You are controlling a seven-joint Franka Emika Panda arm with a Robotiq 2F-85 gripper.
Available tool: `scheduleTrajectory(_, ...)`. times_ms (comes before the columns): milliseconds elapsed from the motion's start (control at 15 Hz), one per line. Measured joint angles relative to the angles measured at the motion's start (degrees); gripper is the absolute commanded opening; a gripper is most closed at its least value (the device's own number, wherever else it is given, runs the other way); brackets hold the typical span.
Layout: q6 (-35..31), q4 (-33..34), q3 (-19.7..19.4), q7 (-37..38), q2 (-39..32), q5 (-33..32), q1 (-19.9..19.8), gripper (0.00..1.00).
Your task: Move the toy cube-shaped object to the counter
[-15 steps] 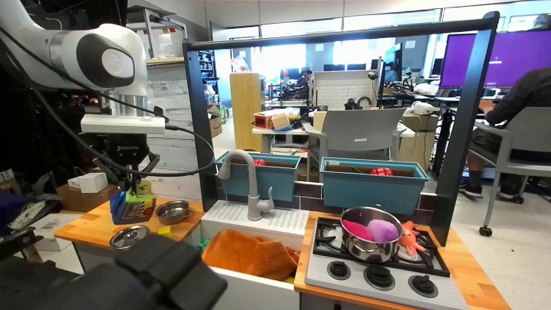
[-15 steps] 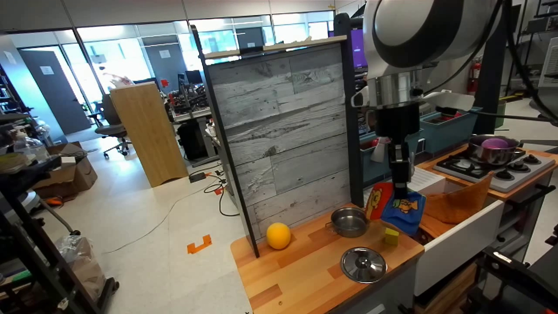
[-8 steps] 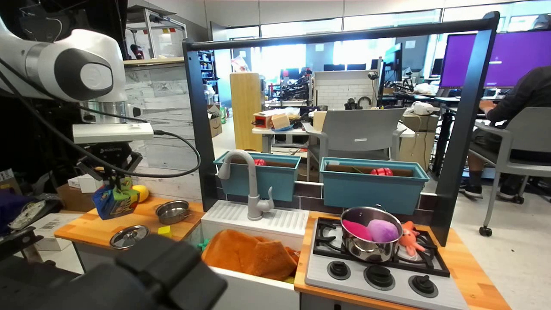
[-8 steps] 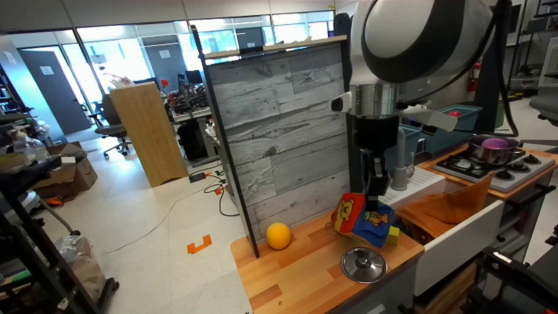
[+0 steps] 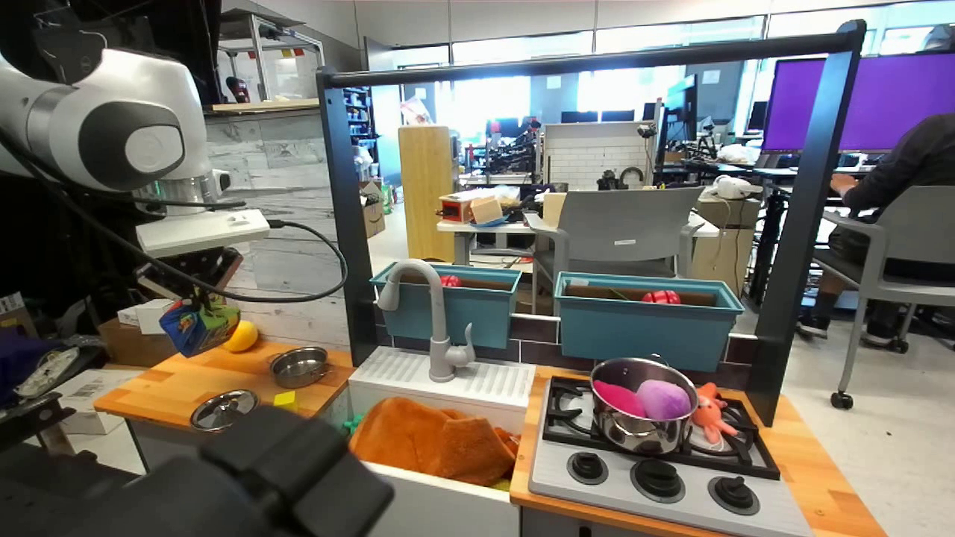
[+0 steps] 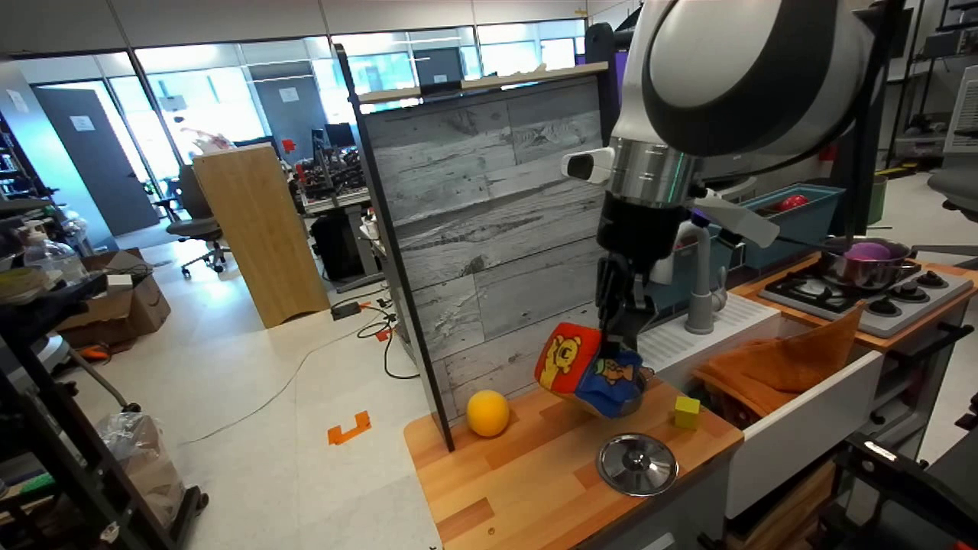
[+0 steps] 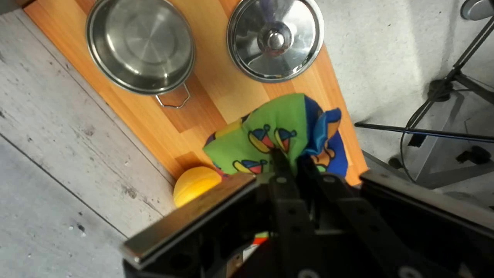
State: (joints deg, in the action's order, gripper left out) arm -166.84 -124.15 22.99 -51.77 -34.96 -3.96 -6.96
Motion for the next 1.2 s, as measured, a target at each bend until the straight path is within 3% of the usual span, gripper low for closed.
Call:
scheduleTrajectory(67,-1.8,-0.3,0.9,-0.9,-0.2,-0.1,-0.8,0.34)
scheduleTrajectory(200,-5.5,-1.0,2.2,-2.4,-0.6,-0.2,-2.3,0.42)
scheduleTrajectory(733,-13.5,-2.1,2.4,-1.4,-1.5,-3.1,-3.5,0.99)
scheduleTrajectory(1200,-15.2,-2.3,0.3,3.5,-1.5,-6.0,-3.0,1.0)
